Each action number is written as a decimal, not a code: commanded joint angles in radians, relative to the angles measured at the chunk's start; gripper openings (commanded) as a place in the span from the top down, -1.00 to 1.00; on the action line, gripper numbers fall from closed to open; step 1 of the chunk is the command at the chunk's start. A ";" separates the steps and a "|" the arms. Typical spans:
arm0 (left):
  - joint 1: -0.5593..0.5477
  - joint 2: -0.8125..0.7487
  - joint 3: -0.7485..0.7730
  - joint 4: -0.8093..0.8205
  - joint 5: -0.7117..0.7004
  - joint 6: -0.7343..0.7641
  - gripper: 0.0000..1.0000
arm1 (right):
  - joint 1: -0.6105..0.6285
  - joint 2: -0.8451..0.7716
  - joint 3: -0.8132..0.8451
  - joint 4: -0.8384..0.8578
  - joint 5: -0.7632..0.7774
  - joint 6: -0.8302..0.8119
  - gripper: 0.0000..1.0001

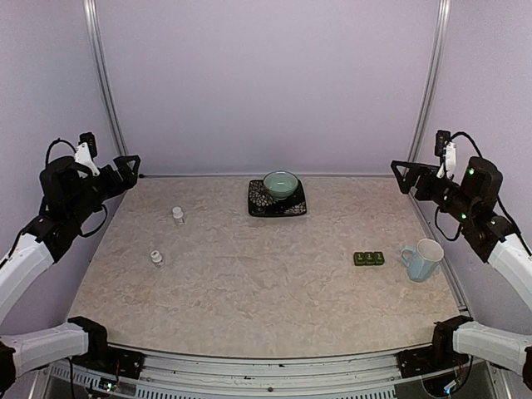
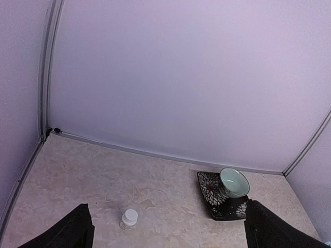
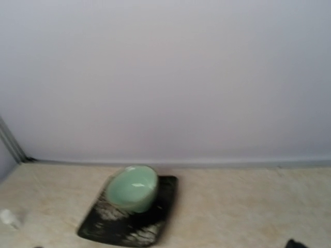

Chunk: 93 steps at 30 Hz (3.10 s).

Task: Sort the pills into containers
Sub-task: Position the pill container at the center of the board.

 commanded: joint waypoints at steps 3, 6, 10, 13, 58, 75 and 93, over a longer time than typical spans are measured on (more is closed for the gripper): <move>0.024 0.052 0.054 -0.087 -0.002 -0.071 -0.98 | -0.016 -0.062 -0.047 0.088 -0.108 0.034 -1.00; 0.024 0.090 0.071 -0.141 -0.017 -0.103 -0.98 | -0.017 -0.009 -0.009 0.030 -0.130 0.026 -1.00; 0.003 0.127 0.067 -0.174 -0.050 -0.122 -0.98 | -0.013 0.064 0.019 -0.019 -0.157 0.019 -1.00; -0.027 0.165 0.075 -0.197 -0.095 -0.123 -0.98 | 0.001 0.102 0.027 -0.051 -0.143 0.001 -1.00; -0.181 0.773 0.294 -0.259 -0.323 -0.158 -0.97 | 0.248 0.411 0.136 -0.323 0.268 -0.119 -1.00; -0.312 0.669 0.222 -0.243 -0.338 -0.172 -0.97 | 0.249 0.524 0.092 -0.441 0.378 0.031 -1.00; -0.408 0.679 0.215 -0.200 -0.362 -0.166 -0.97 | 0.359 0.720 0.141 -0.528 0.574 0.276 -1.00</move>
